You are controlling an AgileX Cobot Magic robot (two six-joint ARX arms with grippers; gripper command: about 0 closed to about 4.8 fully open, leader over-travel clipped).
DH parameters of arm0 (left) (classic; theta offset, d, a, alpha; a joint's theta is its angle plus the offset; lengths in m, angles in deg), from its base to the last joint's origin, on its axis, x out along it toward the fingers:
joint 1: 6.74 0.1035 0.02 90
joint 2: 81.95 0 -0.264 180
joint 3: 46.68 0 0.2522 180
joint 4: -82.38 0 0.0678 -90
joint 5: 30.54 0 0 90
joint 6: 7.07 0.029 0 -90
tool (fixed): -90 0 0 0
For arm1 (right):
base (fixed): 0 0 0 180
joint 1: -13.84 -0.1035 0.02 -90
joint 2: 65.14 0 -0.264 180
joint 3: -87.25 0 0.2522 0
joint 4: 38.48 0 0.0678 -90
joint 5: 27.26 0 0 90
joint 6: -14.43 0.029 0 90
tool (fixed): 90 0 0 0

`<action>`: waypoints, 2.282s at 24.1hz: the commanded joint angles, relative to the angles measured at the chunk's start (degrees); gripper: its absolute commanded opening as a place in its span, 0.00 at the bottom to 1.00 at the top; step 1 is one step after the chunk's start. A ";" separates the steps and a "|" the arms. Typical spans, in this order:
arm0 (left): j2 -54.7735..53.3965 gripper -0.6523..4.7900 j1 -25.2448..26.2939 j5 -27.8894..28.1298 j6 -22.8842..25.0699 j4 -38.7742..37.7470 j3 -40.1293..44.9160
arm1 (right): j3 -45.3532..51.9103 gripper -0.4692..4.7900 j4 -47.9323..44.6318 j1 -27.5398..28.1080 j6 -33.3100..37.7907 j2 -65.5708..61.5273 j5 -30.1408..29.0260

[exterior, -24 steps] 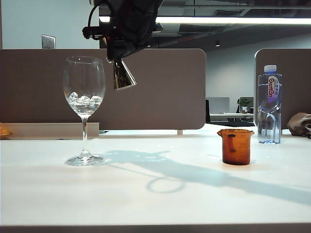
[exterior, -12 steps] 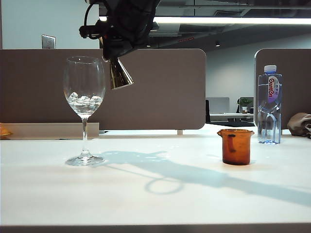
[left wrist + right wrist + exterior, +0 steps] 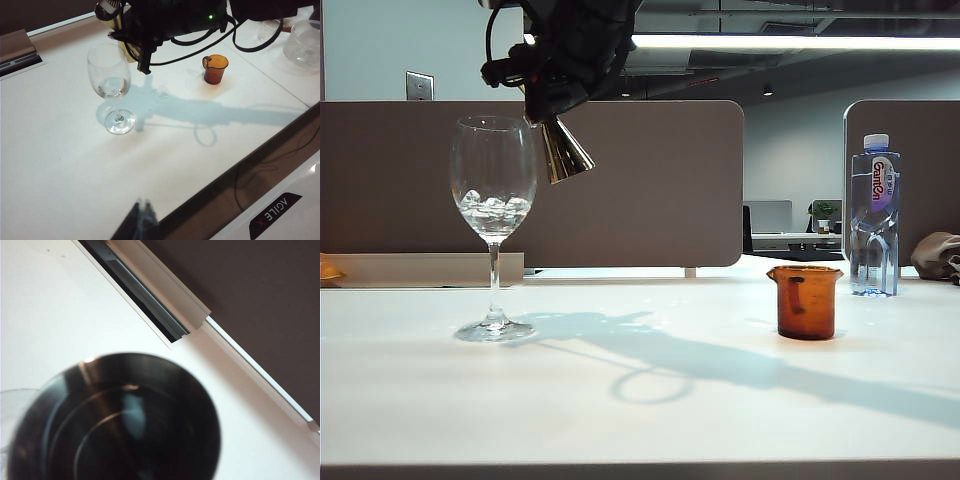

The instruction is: Pick up the small amber measuring cup and pour the water in it into the jigger, then pick up the jigger and pour the water in it into the wine glass.

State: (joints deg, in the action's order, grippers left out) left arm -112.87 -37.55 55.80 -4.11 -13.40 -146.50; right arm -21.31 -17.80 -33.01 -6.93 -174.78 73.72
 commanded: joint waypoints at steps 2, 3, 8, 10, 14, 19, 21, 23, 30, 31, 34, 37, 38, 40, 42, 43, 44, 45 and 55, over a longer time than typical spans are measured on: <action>-0.02 0.12 0.11 -0.07 -0.17 -0.20 -0.20 | -0.42 0.09 -1.60 -0.46 -1.42 0.39 0.90; -0.02 0.12 0.11 -0.07 -0.17 -0.20 -0.20 | -0.42 0.09 -1.57 -0.46 -1.44 0.39 0.90; -0.02 0.12 0.11 -0.07 -0.17 -0.20 -0.20 | -0.42 0.09 -1.60 -0.44 -4.72 0.37 1.14; -0.02 0.12 0.11 -0.07 -0.17 -0.20 -0.20 | -0.42 0.09 -1.57 -0.44 -5.97 0.37 1.20; -0.02 0.12 0.11 -0.07 -0.17 -0.20 -0.20 | -0.42 0.09 -1.64 -0.50 -7.41 0.37 3.26; -0.02 0.12 0.11 -0.07 -0.17 -0.20 -0.20 | -0.42 0.09 -2.34 -0.50 -7.39 0.37 3.82; -0.02 0.12 0.11 -0.07 -0.17 -0.20 -0.20 | -0.42 0.09 -2.82 -0.57 -7.39 0.37 3.96; -0.02 0.12 0.11 -0.07 -0.17 -0.20 -0.20 | -0.42 0.09 -3.13 -0.57 -7.41 0.37 3.96; -0.02 0.12 0.11 -0.07 -0.17 -0.20 -0.20 | -0.42 0.09 -2.89 -0.57 -7.39 0.37 3.93; -0.02 0.12 0.11 -0.07 -0.17 -0.20 -0.20 | -0.42 0.09 -2.86 -0.57 -7.39 0.37 3.93; -0.02 0.12 0.11 -0.07 -0.17 -0.20 -0.20 | -0.42 0.09 -2.86 -0.55 -7.39 0.37 3.93; -0.02 0.12 0.11 -0.07 -0.17 -0.20 -0.20 | -0.42 0.09 -2.82 -0.55 -7.43 0.37 3.93; -0.02 0.12 0.11 -0.07 -0.17 -0.20 -0.20 | -0.42 0.09 -2.84 -0.55 -7.76 0.37 3.93; -0.02 0.12 0.11 -0.07 -0.17 -0.20 -0.20 | -0.42 0.09 -2.86 -0.52 -9.07 0.37 3.91; -0.02 0.12 0.11 -0.07 -0.17 -0.20 -0.20 | -0.42 0.09 -2.91 -0.52 -10.84 0.37 3.89; -0.02 0.12 0.11 -0.07 -0.17 -0.20 -0.20 | -0.42 0.09 -2.95 -0.52 -11.80 0.37 3.89; -0.02 0.12 0.11 -0.07 -0.17 -0.20 -0.20 | -0.42 0.09 -2.93 -0.52 -12.20 0.37 3.91; -0.02 0.12 0.11 -0.07 -0.17 -0.20 -0.20 | -0.42 0.09 -2.91 -0.48 -12.44 0.37 3.93; -0.02 0.12 0.11 -0.09 -0.17 -0.20 -0.20 | -0.42 0.09 -3.56 -0.44 -20.41 0.28 4.13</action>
State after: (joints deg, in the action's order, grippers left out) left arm -112.87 -37.55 55.80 -4.11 -13.40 -146.50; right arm -21.31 -19.29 -33.38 -26.17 -174.78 77.55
